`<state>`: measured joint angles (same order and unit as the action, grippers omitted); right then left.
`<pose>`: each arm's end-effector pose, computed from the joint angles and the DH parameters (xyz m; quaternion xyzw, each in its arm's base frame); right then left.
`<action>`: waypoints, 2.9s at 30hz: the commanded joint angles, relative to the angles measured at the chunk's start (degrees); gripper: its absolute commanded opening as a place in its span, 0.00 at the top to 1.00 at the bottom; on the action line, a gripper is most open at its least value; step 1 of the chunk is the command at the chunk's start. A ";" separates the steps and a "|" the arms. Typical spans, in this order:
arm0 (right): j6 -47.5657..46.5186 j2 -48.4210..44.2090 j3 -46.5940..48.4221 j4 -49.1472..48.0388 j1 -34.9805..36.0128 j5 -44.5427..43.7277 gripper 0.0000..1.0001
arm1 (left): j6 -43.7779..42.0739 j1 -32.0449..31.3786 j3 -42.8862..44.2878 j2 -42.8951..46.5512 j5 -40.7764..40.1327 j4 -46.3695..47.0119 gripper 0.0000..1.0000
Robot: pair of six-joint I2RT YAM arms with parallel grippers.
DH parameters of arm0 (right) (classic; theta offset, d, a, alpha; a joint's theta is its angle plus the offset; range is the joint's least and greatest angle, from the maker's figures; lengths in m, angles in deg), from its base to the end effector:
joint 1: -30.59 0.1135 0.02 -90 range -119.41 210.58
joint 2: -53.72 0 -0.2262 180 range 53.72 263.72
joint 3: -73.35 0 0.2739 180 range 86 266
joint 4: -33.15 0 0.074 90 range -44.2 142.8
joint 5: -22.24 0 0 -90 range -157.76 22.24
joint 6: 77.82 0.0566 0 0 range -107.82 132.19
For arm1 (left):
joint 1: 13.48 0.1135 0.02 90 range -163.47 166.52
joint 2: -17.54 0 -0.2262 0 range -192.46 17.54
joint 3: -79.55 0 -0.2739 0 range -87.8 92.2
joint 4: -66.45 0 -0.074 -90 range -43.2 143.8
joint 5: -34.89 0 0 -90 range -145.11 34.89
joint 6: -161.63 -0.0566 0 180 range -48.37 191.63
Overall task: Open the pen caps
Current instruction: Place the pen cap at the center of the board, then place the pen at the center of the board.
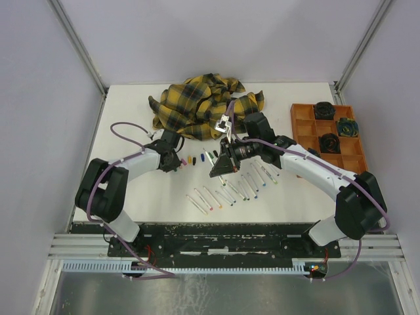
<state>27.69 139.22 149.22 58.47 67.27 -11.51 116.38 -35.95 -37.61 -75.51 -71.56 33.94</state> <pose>0.2596 0.2520 0.2328 -0.3578 0.7288 0.5547 0.1821 0.3088 -0.1104 0.0875 -0.2189 0.9372 -0.0134 0.2713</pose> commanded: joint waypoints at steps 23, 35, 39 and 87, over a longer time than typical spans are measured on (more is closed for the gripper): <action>2.28 5.62 2.67 0.28 10.33 -16.52 0.98 | -12.23 -0.02 -13.46 45.42 -3.15 3.58 0.49; 12.08 25.20 22.80 21.41 25.28 -47.22 0.99 | -10.91 0.00 -13.82 67.25 -8.15 -4.57 0.40; 12.97 30.47 27.67 24.40 27.41 -47.80 0.97 | -10.14 0.05 -14.38 71.24 -9.51 -7.01 0.40; 16.68 41.78 39.76 30.87 29.15 -53.71 0.72 | -8.55 0.05 -16.23 81.59 -10.79 -9.90 0.40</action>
<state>45.27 181.34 186.18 88.00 96.17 -64.97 107.34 -35.98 -53.59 6.08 -81.98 22.60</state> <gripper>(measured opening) 0.279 0.601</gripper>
